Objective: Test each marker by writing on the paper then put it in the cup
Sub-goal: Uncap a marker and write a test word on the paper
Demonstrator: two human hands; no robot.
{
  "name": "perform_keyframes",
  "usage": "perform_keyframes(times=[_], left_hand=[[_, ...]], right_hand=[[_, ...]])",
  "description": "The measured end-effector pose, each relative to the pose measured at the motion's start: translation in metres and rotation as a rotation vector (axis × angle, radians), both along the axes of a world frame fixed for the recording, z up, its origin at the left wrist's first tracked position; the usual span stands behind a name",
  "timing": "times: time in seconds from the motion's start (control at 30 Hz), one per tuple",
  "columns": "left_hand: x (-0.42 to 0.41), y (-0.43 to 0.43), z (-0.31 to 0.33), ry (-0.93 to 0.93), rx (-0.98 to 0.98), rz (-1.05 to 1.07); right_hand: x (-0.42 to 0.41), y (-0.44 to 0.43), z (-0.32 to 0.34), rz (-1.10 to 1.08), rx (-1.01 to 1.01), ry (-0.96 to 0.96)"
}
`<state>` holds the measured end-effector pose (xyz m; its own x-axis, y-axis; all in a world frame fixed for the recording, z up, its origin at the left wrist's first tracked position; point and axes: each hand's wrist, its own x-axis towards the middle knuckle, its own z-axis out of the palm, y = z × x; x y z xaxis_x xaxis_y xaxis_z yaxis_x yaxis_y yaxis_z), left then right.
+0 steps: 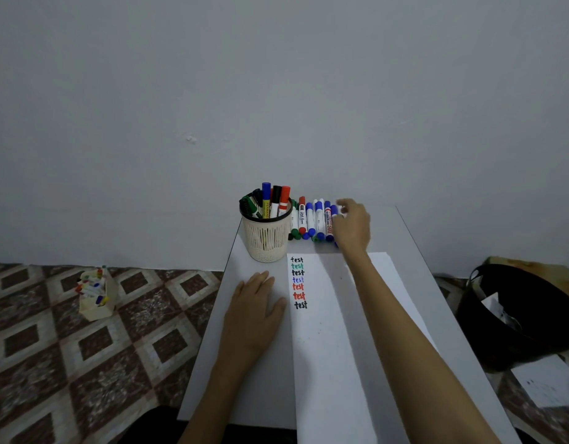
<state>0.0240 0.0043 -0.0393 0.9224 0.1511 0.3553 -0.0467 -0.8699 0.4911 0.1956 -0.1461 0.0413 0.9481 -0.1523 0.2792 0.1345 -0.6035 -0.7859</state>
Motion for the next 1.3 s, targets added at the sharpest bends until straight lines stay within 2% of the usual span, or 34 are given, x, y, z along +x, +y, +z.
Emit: perform_keyframes(times=[0.07, 0.13, 0.33, 0.47, 0.6, 0.73, 0.8, 0.9, 1.03, 1.23, 1.3], left_hand=[[0.0, 0.0, 0.0, 0.01, 0.005, 0.0], [0.001, 0.0, -0.001, 0.019, 0.01, -0.003], [0.0, 0.001, 0.0, 0.017, 0.003, -0.008], [0.0, 0.0, 0.0, 0.018, -0.006, -0.001], [0.0, 0.0, -0.001, 0.02, -0.005, 0.004], [0.0, 0.0, 0.0, 0.015, -0.008, 0.003], [-0.001, 0.0, 0.002, 0.018, -0.028, -0.002], [-0.003, -0.003, 0.006, 0.016, -0.158, 0.019], [-0.005, -0.006, 0.017, -0.062, -0.318, -0.015], [-0.014, -0.011, 0.022, -0.15, -0.292, -0.169], [-0.016, -0.011, 0.023, -0.163, -0.32, -0.181]], right_hand=[[0.008, -0.019, -0.016, -0.024, -0.29, 0.139], [0.01, -0.03, -0.028, 0.014, -0.464, 0.175], [0.013, -0.038, -0.036, -0.012, -0.457, 0.053], [0.012, -0.043, -0.039, -0.029, -0.286, 0.028], [0.005, -0.046, -0.037, -0.164, -0.037, -0.078], [-0.013, -0.046, -0.017, -0.196, 0.378, -0.373], [-0.028, -0.045, -0.004, -0.131, 0.604, -0.436], [-0.055, -0.041, 0.008, 0.037, 0.776, -0.375], [-0.094, -0.031, 0.008, 0.347, 0.723, -0.175], [-0.132, -0.005, -0.001, 0.61, 0.825, 0.082], [-0.137, 0.0, -0.004, 0.671, 0.719, 0.17]])
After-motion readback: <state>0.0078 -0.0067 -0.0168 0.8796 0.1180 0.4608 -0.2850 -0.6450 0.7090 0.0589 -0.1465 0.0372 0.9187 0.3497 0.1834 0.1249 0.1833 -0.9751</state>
